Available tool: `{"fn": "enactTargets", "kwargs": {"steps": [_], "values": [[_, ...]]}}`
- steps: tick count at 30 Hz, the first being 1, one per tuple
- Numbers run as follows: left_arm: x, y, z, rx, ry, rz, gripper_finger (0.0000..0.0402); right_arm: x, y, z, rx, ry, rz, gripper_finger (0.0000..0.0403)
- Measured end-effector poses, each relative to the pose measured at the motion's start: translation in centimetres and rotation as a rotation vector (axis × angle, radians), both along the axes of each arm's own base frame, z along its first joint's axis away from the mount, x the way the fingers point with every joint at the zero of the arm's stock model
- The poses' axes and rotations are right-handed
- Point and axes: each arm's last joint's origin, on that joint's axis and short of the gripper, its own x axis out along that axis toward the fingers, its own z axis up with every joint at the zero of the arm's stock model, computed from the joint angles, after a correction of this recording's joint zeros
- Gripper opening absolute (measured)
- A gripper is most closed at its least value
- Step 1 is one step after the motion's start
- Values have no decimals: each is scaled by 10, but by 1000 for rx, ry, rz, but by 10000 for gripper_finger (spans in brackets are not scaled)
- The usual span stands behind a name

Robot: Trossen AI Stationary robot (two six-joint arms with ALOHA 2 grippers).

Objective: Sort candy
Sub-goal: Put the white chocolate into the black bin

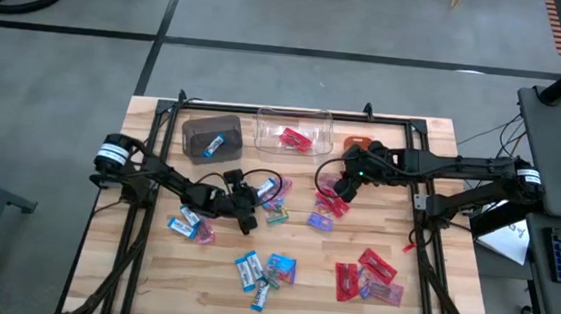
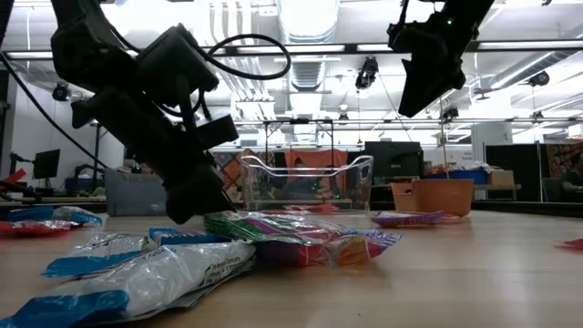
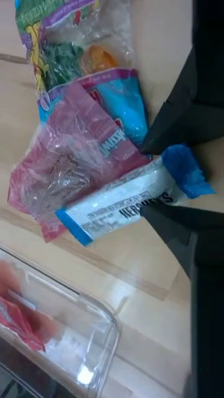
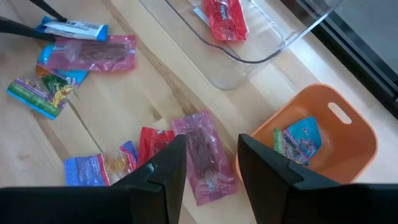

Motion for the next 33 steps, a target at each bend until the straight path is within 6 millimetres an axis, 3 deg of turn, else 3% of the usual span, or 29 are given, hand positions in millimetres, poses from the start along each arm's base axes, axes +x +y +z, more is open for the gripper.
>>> {"fn": "enactTargets", "kwargs": {"steps": [9, 18, 26, 33], "values": [[-2, 1, 2, -2, 2, 11, 53, 0, 0, 0, 4, -3, -7, 137], [-4, 0, 14, -70, -15, -37, 42, 0, 0, 0, 5, -4, -8, 137], [-10, -3, 50, -170, -101, -145, 42, 0, 0, 0, 7, -6, -12, 137], [-35, 3, 96, -164, -142, -194, 42, 0, 0, -1, 8, -12, -14, 137]]}}
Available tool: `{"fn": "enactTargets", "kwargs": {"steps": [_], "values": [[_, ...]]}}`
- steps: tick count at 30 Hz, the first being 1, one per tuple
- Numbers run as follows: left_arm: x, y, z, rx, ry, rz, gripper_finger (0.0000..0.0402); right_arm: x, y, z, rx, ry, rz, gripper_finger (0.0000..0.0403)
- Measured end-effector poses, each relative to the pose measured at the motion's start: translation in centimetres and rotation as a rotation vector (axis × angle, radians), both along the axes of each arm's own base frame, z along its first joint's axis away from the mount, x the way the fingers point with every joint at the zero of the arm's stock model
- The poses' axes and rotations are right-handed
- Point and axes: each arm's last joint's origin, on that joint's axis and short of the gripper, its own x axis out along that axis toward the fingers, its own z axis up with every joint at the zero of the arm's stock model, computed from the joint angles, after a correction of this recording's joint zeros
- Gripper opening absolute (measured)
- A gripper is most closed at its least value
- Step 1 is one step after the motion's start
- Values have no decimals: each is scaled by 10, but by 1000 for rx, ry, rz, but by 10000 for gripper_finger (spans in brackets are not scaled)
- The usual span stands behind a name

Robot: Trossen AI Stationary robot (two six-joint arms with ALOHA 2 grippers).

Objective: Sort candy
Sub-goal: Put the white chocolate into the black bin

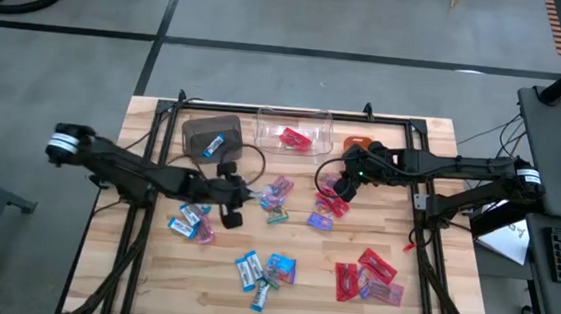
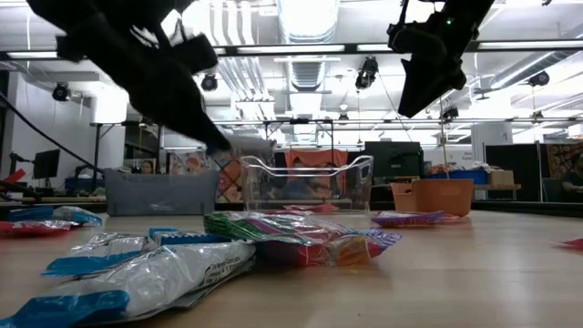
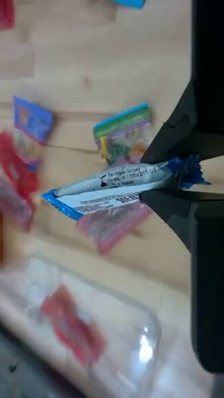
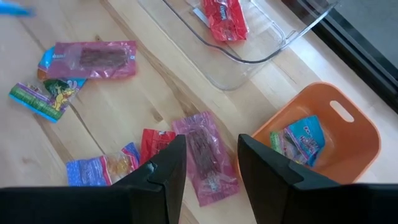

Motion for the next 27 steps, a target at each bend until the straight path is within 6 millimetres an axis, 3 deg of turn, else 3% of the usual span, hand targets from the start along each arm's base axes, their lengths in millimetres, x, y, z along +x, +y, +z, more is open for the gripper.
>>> {"fn": "enactTargets", "kwargs": {"steps": [7, 12, 15, 21, 27], "values": [[-43, 29, 29, 81, 66, 176, 42, 3, 6, -5, 6, 0, 20, 137], [-76, 63, 32, 108, 171, 494, 42, 10, 11, -10, 5, -4, 42, 137], [-90, 81, 27, 63, 267, 582, 42, 14, 13, -12, 3, -12, 52, 137], [-95, 105, 18, -16, 333, 674, 42, 16, 14, -16, 6, 12, 56, 137], [-92, 112, 9, -29, 394, 693, 42, 17, 15, -17, 7, 13, 61, 137]]}}
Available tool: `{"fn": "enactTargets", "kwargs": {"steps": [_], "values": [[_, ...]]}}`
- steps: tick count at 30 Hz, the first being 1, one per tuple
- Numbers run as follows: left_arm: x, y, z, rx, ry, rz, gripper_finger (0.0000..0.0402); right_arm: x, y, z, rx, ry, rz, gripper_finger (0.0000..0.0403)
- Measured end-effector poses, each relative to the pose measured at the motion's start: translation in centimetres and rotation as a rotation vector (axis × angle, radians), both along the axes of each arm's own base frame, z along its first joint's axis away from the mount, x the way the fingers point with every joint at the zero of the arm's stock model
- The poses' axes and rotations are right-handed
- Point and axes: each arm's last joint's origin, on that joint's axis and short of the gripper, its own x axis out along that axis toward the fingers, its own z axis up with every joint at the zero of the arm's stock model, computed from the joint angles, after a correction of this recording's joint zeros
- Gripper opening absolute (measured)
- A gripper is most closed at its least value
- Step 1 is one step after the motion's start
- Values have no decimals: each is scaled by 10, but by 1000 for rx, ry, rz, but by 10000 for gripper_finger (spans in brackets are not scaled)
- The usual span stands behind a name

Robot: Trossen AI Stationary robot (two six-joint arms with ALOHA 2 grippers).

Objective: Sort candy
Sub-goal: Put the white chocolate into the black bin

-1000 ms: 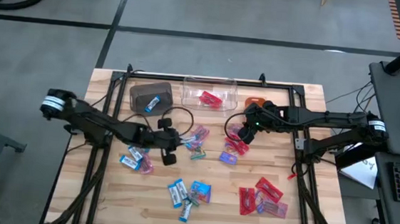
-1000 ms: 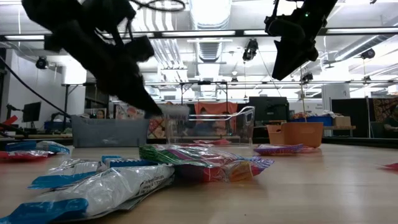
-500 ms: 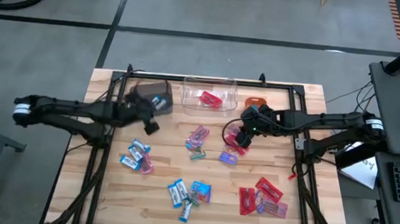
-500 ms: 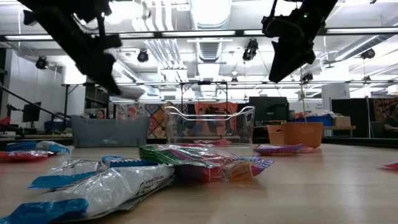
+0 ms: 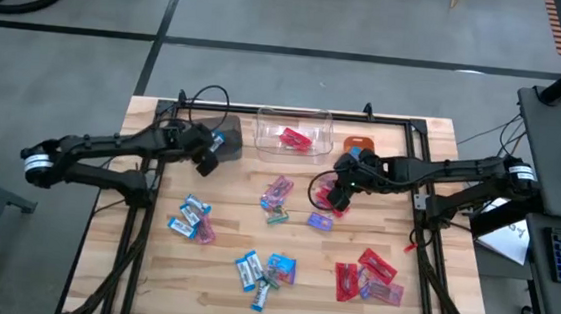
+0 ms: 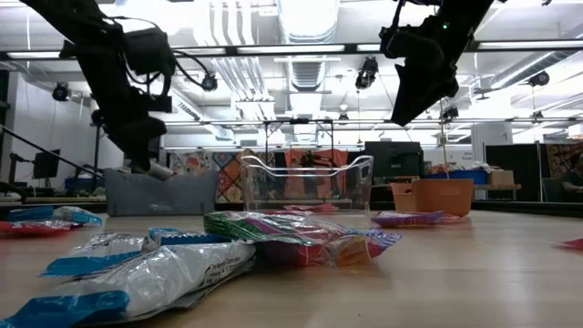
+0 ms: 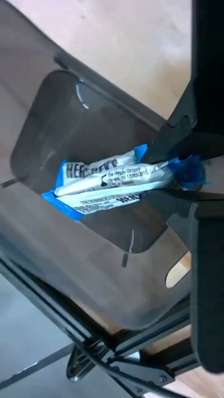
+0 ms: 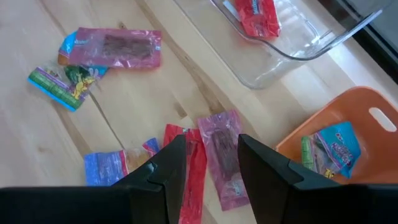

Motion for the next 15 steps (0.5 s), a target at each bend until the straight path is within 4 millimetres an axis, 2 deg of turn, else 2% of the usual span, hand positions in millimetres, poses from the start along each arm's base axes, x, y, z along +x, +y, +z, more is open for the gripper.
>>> {"fn": "enactTargets", "kwargs": {"steps": [15], "values": [[8, 4, -17, -43, 94, 1, 50, 0, 0, 0, 0, -5, -1, 137]]}}
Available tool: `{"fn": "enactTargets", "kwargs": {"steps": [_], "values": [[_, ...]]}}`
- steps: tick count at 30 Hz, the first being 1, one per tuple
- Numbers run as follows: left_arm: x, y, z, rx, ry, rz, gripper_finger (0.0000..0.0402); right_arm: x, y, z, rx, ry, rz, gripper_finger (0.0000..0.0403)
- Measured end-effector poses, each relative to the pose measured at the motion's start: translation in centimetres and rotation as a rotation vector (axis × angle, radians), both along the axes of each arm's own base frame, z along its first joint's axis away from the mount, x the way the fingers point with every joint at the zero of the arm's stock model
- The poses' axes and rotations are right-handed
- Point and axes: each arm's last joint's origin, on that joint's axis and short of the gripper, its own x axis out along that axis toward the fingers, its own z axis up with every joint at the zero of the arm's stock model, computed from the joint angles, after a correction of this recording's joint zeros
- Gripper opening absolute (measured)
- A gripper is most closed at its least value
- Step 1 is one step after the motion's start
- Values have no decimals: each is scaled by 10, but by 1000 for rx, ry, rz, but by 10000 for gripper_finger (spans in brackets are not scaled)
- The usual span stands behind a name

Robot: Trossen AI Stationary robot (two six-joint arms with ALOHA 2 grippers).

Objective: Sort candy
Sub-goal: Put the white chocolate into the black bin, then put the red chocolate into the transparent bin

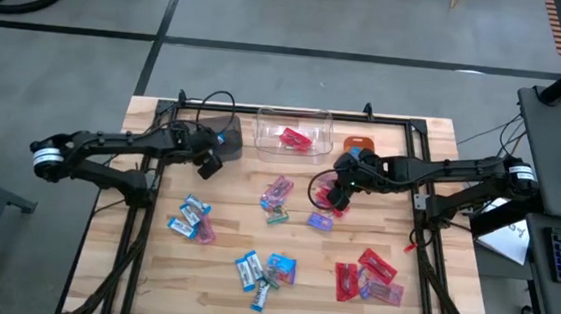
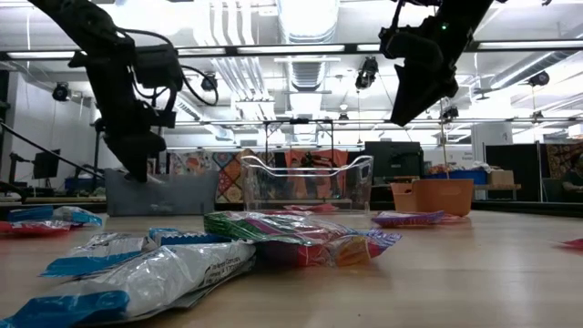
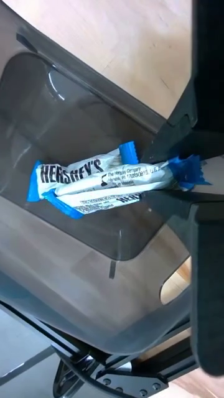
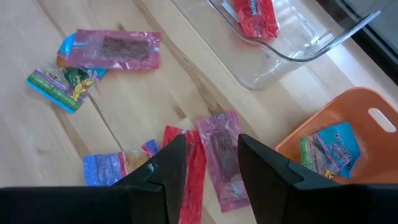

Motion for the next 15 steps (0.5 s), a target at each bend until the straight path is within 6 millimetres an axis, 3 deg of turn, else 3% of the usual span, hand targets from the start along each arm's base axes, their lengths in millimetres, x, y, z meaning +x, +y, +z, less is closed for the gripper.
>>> {"fn": "enactTargets", "kwargs": {"steps": [15], "values": [[-1, -1, 4, 6, -34, 0, 131, 4, 0, 2, 16, -49, 4, 137]]}}
